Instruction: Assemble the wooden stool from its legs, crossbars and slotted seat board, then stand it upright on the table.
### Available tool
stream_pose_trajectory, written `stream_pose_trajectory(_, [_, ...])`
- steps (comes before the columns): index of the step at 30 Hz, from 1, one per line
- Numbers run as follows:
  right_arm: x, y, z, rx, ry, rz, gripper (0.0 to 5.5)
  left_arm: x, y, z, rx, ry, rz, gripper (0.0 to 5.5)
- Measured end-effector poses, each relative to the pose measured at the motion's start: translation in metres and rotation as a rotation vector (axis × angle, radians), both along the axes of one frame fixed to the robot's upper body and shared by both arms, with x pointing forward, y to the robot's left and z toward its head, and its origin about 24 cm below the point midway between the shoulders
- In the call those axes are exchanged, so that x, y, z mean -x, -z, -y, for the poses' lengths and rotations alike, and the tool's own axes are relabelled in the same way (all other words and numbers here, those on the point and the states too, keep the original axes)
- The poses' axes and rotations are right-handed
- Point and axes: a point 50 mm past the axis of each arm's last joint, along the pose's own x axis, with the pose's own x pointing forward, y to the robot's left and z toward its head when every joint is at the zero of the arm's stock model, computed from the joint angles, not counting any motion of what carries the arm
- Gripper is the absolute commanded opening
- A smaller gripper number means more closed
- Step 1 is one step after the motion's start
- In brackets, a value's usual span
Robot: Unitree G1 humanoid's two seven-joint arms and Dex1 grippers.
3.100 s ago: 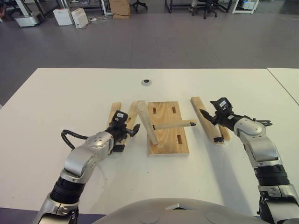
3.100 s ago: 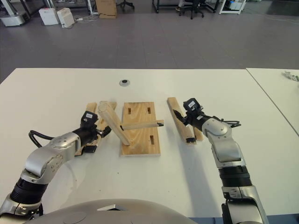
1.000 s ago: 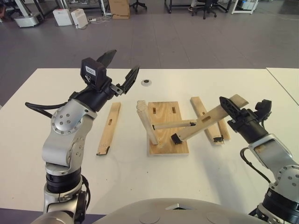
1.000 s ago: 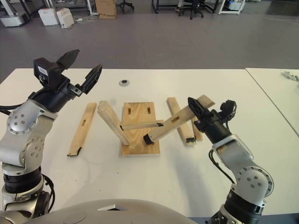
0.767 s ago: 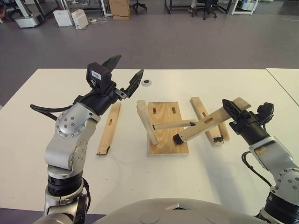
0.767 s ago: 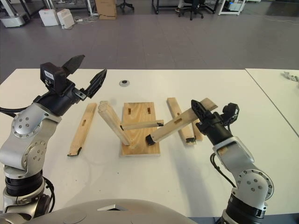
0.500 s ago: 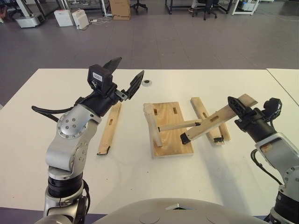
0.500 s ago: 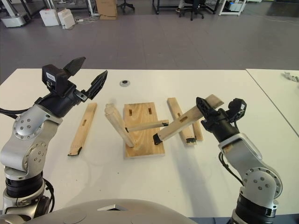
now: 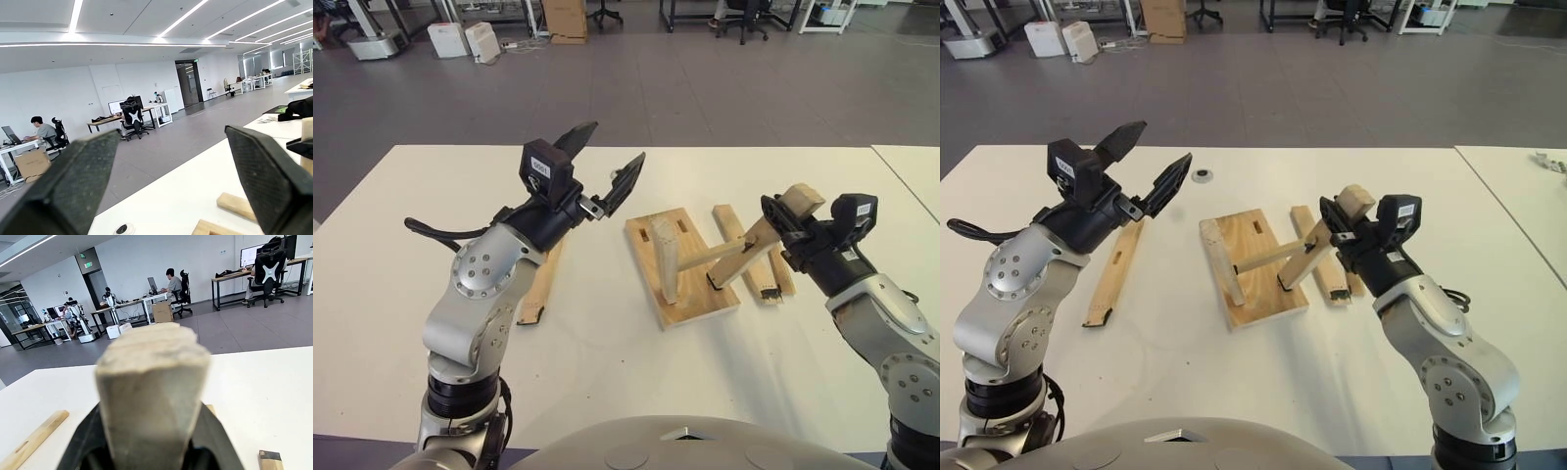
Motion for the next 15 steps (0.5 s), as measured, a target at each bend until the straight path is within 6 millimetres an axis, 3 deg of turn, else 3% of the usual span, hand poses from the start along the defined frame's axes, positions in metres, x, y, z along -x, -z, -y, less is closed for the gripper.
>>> stream_pose_trajectory(2, [-0.001, 0.001, -0.002, 0.018, -0.007, 0.009, 1.01, 0.002, 0.001, 0.005, 0.001, 0.020, -0.008, 3.93])
stream_pose_trajectory(3, [-0.002, 0.000, -0.004, 0.034, -0.013, 0.015, 1.42, 0.004, 0.000, 0.009, 0.006, 0.042, -0.007, 3.93])
stream_pose_trajectory(5, [-0.003, 0.005, -0.006, 0.123, -0.017, -0.011, 1.74, 0.009, -0.002, 0.016, 0.031, 0.071, -0.004, 3.93])
stream_pose_trajectory(6, [0.000, 0.020, -0.008, 0.149, -0.035, -0.095, 1.94, 0.011, -0.003, 0.017, 0.038, 0.078, 0.002, 3.93])
stream_pose_trajectory(11, [0.003, 0.022, -0.012, 0.166, -0.103, -0.088, 2.87, 0.013, -0.003, 0.017, 0.053, 0.064, -0.009, 3.93])
stream_pose_trajectory(15, [0.006, 0.020, -0.016, 0.153, -0.165, -0.065, 2.87, 0.015, 0.002, 0.026, 0.033, 0.101, -0.028, 3.93])
